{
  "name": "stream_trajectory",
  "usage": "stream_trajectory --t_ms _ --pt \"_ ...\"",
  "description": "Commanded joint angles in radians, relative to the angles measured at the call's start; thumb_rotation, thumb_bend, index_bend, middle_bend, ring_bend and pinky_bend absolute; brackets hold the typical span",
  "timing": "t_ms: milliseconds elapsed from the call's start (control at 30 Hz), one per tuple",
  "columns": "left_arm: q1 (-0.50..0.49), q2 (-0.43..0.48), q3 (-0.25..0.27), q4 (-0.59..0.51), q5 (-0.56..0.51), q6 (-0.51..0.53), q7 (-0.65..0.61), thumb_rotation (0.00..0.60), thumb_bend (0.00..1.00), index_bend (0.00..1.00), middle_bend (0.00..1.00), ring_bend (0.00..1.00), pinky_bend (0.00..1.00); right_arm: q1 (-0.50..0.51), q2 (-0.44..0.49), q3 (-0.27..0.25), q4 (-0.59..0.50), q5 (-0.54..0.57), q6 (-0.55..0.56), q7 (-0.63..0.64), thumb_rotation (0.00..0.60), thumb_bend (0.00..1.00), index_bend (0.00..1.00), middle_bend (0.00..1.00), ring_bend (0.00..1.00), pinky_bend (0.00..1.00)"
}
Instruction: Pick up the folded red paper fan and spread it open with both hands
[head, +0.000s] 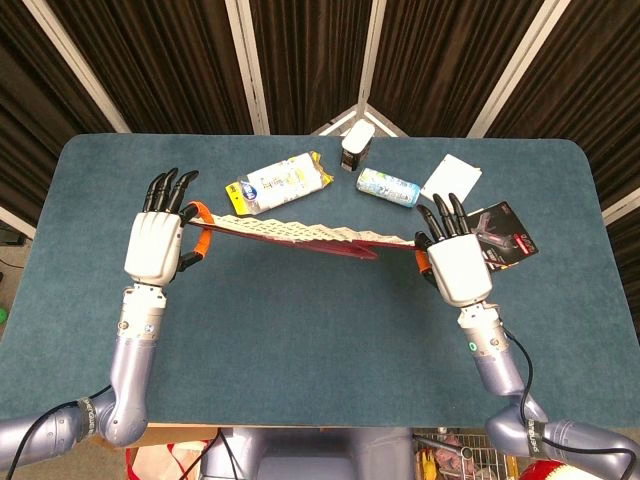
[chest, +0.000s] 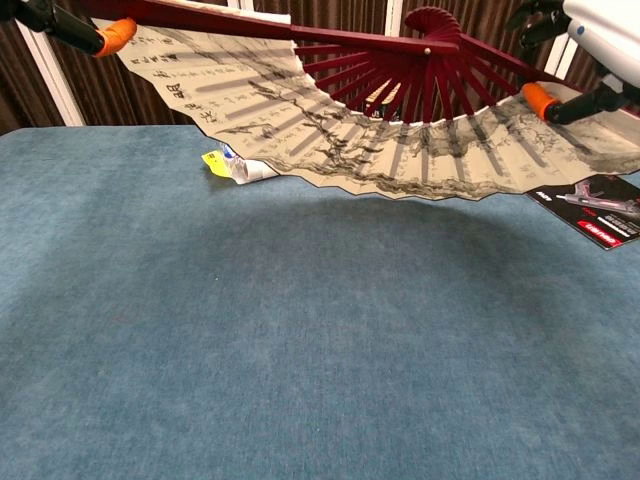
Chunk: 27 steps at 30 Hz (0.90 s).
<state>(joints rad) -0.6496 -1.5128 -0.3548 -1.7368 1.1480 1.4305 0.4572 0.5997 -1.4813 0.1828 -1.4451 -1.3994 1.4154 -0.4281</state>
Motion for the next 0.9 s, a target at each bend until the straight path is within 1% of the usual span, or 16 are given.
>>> stream_trajectory --t_ms 33,67,100,133,167,200,233,267,300,367,433,600,667,900 --pt "0.004 -0.004 0.005 0.006 0.000 0.001 -0.005 0.600 0.62 0.53 0.08 0.00 0.00 -0.011 -0.005 -0.008 0.004 -0.005 0.003 0.004 0.600 0.76 0.61 0.22 0.04 0.00" --pt "0.006 -0.004 0.007 0.007 0.001 0.001 -0.006 0.600 0.60 0.52 0.08 0.00 0.00 -0.013 -0.005 -0.010 0.004 -0.006 0.002 0.004 0.600 0.76 0.54 0.21 0.04 0.00" --pt "0.008 -0.004 0.009 0.009 0.000 0.001 -0.006 0.600 0.56 0.49 0.07 0.00 0.00 -0.017 -0.004 -0.012 0.001 -0.006 0.000 0.005 0.600 0.76 0.49 0.19 0.03 0.00" --pt "0.011 -0.003 0.011 0.009 0.000 0.002 -0.006 0.600 0.51 0.47 0.05 0.00 0.00 -0.020 -0.002 -0.013 -0.003 -0.006 -0.003 0.006 0.600 0.73 0.39 0.17 0.02 0.00" --pt "0.013 -0.001 0.013 0.008 0.000 0.002 -0.008 0.600 0.44 0.43 0.04 0.00 0.00 -0.021 0.001 -0.014 -0.008 -0.008 -0.007 0.007 0.600 0.69 0.31 0.14 0.01 0.00" --pt "0.015 0.002 0.014 0.006 0.001 0.001 -0.010 0.600 0.37 0.38 0.02 0.00 0.00 -0.022 0.006 -0.014 -0.013 -0.010 -0.010 0.007 0.600 0.65 0.25 0.11 0.01 0.00" --pt "0.018 0.007 0.016 0.004 0.001 -0.001 -0.010 0.600 0.34 0.35 0.01 0.00 0.00 -0.022 0.009 -0.012 -0.020 -0.008 -0.014 0.007 0.600 0.59 0.17 0.08 0.00 0.00" --pt "0.019 0.012 0.017 0.003 0.001 -0.003 -0.010 0.600 0.30 0.30 0.00 0.00 0.00 -0.022 0.012 -0.010 -0.028 -0.006 -0.019 0.006 0.600 0.53 0.12 0.05 0.00 0.00" --pt "0.021 0.015 0.017 0.001 0.002 -0.004 -0.011 0.600 0.28 0.26 0.00 0.00 0.00 -0.022 0.013 -0.007 -0.034 -0.005 -0.021 0.004 0.600 0.51 0.08 0.03 0.00 0.00" --pt "0.024 0.023 0.015 -0.006 0.002 -0.004 -0.016 0.600 0.26 0.20 0.00 0.00 0.00 -0.021 0.018 0.000 -0.051 0.000 -0.028 -0.004 0.600 0.43 0.01 0.00 0.00 0.00" --pt "0.027 0.030 0.012 -0.012 0.003 -0.005 -0.021 0.600 0.24 0.18 0.00 0.00 0.00 -0.020 0.022 0.004 -0.068 0.003 -0.033 -0.015 0.600 0.38 0.00 0.00 0.00 0.00" --pt "0.034 0.049 0.010 -0.023 0.002 -0.009 -0.030 0.600 0.20 0.18 0.00 0.00 0.00 -0.023 0.036 0.005 -0.110 0.011 -0.050 -0.042 0.600 0.26 0.00 0.00 0.00 0.00" --pt "0.037 0.057 0.011 -0.025 0.002 -0.011 -0.034 0.600 0.19 0.18 0.00 0.00 0.00 -0.026 0.045 0.003 -0.125 0.014 -0.058 -0.053 0.600 0.24 0.00 0.00 0.00 0.00" --pt "0.050 0.076 0.015 -0.032 0.003 -0.017 -0.053 0.600 0.19 0.17 0.00 0.00 0.00 -0.031 0.077 -0.010 -0.169 0.019 -0.086 -0.110 0.600 0.19 0.00 0.00 0.00 0.00"
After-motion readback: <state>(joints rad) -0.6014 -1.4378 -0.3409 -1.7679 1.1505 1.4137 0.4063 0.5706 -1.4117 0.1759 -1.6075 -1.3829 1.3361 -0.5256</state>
